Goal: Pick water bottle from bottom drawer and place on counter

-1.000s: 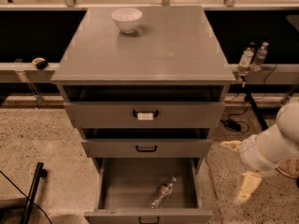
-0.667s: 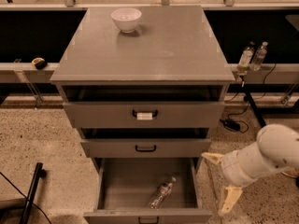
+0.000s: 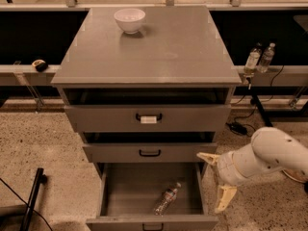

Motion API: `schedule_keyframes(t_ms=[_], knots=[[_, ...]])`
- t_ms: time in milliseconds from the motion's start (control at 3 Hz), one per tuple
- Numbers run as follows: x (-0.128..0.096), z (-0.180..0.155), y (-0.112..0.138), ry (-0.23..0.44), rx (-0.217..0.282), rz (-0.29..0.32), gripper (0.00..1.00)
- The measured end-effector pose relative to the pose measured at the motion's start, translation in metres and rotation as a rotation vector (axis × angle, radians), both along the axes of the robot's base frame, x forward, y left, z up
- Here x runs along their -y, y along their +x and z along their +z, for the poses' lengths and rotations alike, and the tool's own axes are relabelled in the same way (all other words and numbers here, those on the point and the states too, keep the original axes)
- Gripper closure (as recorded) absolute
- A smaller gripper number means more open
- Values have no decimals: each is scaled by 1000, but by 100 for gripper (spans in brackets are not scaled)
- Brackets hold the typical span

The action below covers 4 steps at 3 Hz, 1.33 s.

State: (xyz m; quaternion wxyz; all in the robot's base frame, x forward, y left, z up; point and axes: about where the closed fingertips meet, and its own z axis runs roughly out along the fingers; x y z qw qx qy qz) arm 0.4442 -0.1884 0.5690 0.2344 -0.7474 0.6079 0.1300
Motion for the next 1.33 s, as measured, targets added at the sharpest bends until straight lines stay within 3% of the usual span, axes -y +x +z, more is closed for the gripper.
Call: schedule_keyframes(t_ms=[333,667,1000,1333], knots=[[-24,-48,30,141,70,38,0],[-48,-99,35,264,84,154,0],[-56,-123,28,303,73,185,0],[-55,-147,43,243,139,205,0]])
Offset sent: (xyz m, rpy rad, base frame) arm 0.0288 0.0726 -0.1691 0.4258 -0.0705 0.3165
